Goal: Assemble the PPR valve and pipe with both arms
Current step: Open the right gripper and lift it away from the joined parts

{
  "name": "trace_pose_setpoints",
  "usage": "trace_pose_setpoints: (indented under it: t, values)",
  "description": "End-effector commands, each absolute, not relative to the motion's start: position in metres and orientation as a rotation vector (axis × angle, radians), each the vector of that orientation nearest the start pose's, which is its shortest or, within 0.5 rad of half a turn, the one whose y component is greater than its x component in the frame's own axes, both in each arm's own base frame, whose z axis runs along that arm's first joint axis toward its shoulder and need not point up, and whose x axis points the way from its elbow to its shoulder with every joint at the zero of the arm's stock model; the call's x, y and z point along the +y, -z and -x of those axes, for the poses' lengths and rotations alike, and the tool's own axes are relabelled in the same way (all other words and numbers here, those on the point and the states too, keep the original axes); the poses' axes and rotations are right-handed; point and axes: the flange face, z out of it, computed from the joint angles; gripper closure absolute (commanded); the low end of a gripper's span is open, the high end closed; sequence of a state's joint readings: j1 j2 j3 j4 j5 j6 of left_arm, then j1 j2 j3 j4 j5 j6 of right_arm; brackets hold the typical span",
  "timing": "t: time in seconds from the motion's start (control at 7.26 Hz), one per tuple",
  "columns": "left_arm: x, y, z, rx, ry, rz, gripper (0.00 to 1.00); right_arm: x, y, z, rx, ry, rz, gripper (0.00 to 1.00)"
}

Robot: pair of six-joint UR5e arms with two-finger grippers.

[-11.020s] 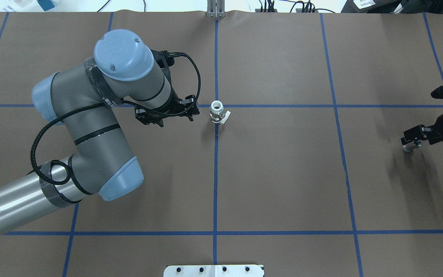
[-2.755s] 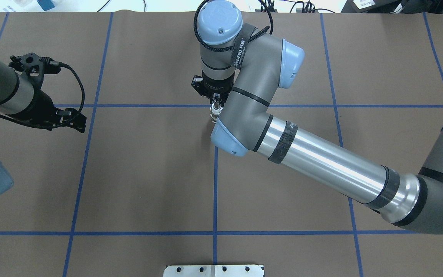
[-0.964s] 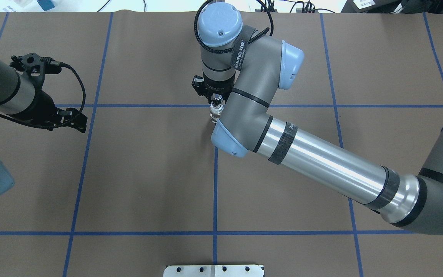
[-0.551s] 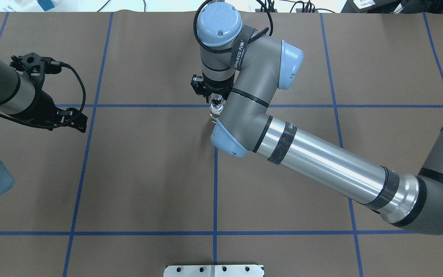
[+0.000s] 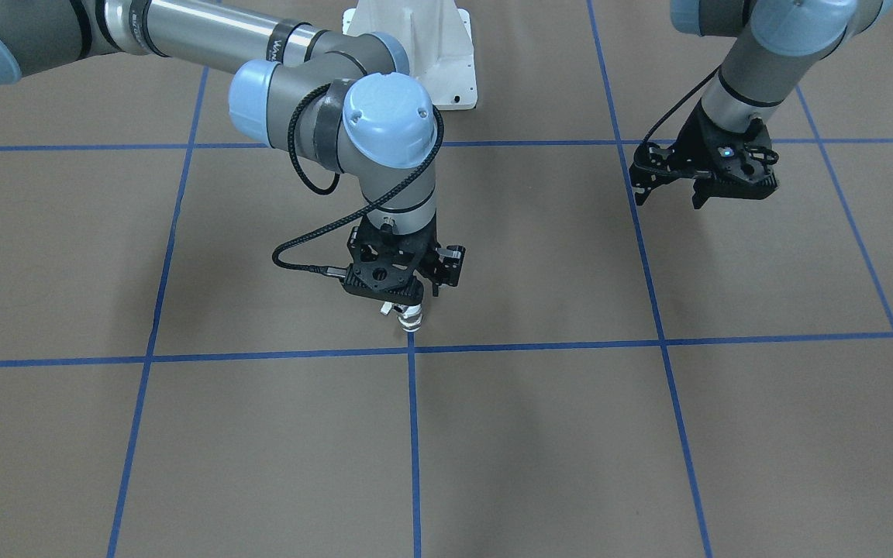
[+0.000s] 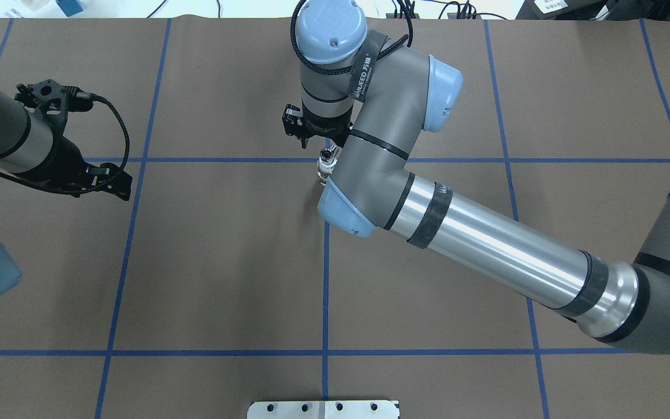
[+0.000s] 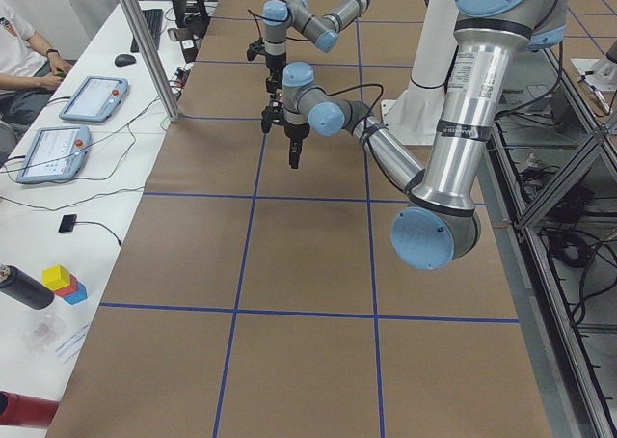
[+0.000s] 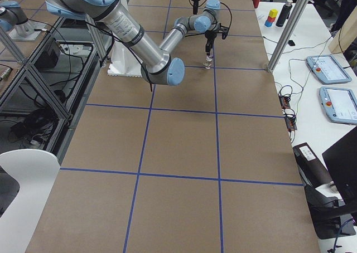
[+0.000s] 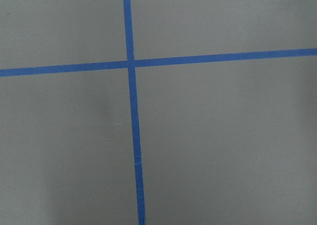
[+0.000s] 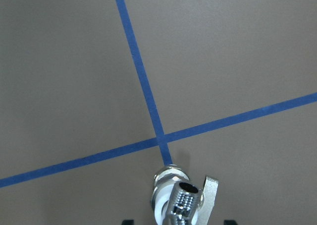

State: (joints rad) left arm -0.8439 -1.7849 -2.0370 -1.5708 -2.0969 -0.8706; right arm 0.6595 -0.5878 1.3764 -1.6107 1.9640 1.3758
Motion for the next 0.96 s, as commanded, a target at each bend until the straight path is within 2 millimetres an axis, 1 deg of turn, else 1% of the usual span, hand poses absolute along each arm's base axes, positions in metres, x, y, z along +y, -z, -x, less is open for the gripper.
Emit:
trace_pose_setpoints:
  t: [0.0, 0.14, 0.28, 0.41, 0.55, 0.69, 0.83]
  values:
    - [-0.448, -0.337, -0.285, 0.833, -0.051, -0.094, 0.11, -0.526, -0.156, 0.479, -0.877, -0.295, -0.002, 0.01]
    - [-0.447, -0.337, -0.281, 0.835, -0.05, -0.096, 0.11, -0.523, -0.174, 0.443, -0.887, -0.269, -0.032, 0.01]
    - [-0.447, -0.343, -0.274, 0.829, -0.045, -0.094, 0.11, -0.517, -0.203, 0.413, -0.874, -0.229, -0.059, 0.01]
    - [-0.443, -0.354, -0.259, 0.812, -0.089, -0.116, 0.11, -0.518, -0.232, 0.38, -0.855, -0.199, -0.076, 0.01]
    - [-0.442, -0.377, -0.225, 0.778, -0.137, -0.146, 0.11, -0.517, -0.263, 0.348, -0.837, -0.165, -0.088, 0.01]
    - [-0.443, -0.404, -0.188, 0.75, -0.192, -0.163, 0.11, -0.514, -0.304, 0.312, -0.802, -0.128, -0.094, 0.01]
    - [-0.446, -0.43, -0.148, 0.727, -0.246, -0.183, 0.11, -0.518, -0.338, 0.274, -0.778, -0.084, -0.099, 0.01]
